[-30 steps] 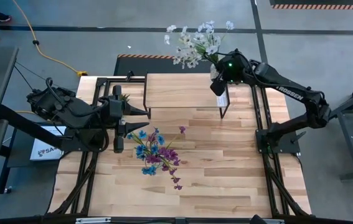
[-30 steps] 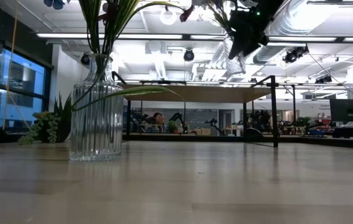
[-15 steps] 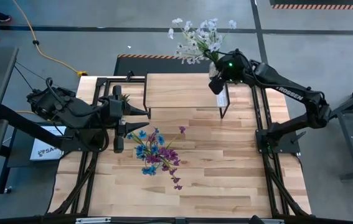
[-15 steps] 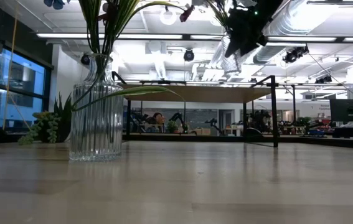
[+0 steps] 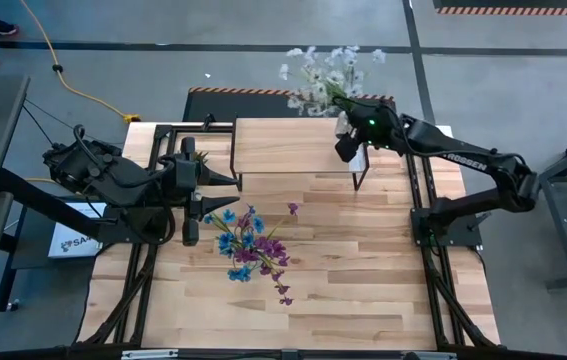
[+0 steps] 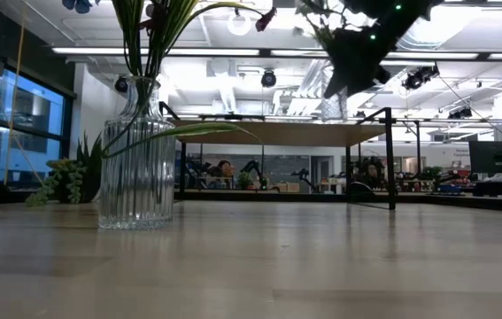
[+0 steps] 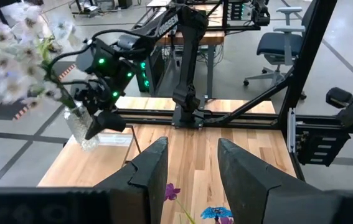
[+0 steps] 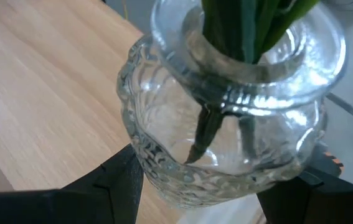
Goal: Pick and place flowers into a vace then onto a shelf
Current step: Put the right transparent vase with flowers on the shelf
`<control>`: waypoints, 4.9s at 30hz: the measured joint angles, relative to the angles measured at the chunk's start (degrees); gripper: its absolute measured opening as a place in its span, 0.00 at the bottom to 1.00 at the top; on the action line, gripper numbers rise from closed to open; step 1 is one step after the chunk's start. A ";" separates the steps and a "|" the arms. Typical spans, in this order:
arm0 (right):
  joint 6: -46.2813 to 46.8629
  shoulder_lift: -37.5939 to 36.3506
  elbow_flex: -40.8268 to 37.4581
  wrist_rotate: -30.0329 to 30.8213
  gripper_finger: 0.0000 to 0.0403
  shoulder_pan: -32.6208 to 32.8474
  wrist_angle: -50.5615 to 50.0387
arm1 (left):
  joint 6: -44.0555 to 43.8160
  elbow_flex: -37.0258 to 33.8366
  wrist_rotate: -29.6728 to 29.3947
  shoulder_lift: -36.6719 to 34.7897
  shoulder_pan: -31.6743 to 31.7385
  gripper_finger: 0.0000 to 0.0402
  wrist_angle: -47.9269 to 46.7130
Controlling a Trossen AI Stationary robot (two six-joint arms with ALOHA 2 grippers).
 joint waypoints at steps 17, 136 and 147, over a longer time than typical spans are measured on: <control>-1.59 -4.78 -2.93 -0.54 0.60 0.00 -1.18 | -0.98 -0.01 -0.17 0.00 0.01 0.43 0.05; 2.57 -0.27 -2.85 -2.55 0.64 -0.11 -8.41 | -1.09 -0.01 -0.01 0.00 0.02 0.43 -1.26; 2.48 -0.25 -2.87 -1.33 0.64 -0.11 -8.80 | -1.29 -0.01 -0.01 0.00 0.01 0.43 -1.25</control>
